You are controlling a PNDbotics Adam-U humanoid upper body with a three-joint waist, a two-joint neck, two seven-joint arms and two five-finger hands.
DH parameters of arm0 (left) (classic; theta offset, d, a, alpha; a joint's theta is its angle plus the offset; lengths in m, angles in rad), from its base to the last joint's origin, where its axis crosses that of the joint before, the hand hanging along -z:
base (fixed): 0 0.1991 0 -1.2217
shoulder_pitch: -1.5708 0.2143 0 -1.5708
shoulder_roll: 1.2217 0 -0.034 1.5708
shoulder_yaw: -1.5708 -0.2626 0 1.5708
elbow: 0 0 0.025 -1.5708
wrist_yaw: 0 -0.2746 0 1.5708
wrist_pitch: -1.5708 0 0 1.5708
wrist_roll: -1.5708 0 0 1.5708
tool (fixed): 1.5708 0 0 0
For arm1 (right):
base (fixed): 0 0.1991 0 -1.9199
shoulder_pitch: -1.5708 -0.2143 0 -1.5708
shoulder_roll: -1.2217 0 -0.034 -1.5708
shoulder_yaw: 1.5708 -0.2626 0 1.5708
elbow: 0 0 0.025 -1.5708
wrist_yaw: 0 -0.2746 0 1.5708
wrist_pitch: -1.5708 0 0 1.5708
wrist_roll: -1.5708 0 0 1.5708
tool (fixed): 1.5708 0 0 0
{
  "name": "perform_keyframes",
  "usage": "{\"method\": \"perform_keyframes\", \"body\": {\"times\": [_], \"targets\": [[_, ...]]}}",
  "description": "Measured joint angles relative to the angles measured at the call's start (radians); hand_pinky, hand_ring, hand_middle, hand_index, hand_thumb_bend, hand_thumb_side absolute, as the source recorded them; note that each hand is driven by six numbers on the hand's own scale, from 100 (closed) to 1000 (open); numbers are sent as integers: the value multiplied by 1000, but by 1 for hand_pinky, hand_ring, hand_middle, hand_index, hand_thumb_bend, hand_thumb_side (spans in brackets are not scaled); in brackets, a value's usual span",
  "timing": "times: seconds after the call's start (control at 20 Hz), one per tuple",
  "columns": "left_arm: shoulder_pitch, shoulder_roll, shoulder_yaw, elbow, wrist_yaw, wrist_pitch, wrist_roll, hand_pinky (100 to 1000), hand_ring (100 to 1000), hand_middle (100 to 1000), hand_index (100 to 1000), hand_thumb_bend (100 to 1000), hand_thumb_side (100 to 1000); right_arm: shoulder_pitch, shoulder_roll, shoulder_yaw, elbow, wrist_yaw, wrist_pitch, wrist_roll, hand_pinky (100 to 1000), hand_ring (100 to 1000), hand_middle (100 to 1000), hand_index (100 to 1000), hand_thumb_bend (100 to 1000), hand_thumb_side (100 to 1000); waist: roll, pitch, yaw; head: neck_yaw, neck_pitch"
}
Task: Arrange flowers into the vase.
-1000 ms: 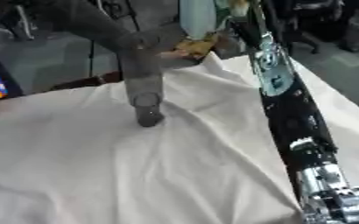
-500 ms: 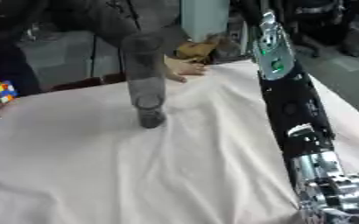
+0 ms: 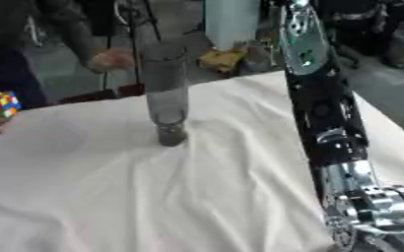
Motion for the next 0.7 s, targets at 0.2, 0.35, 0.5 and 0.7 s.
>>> {"method": "perform_keyframes", "body": {"times": [0.2,0.35,0.5,0.7], "targets": [[4,0,0,3,0,-1,-2,490,694,621,724,332,781,-25,30,0,-36,-27,26,-4,100,100,100,100,100,1000,-2,-2,8,-6,-1],[4,0,-1,5,0,-1,-2,490,694,621,724,332,781,-33,49,0,-57,-36,36,-6,100,100,100,100,100,1000,-2,-2,10,-8,-5],[4,0,-1,5,0,0,-3,492,694,621,724,331,781,-34,54,0,-70,-39,42,-6,100,100,100,123,100,1000,-2,-2,11,-9,-9],[3,0,-6,6,0,0,-7,492,694,621,724,331,781,-61,94,19,-97,-68,34,-9,100,100,100,126,100,1000,-2,-2,36,-19,-14]]}}
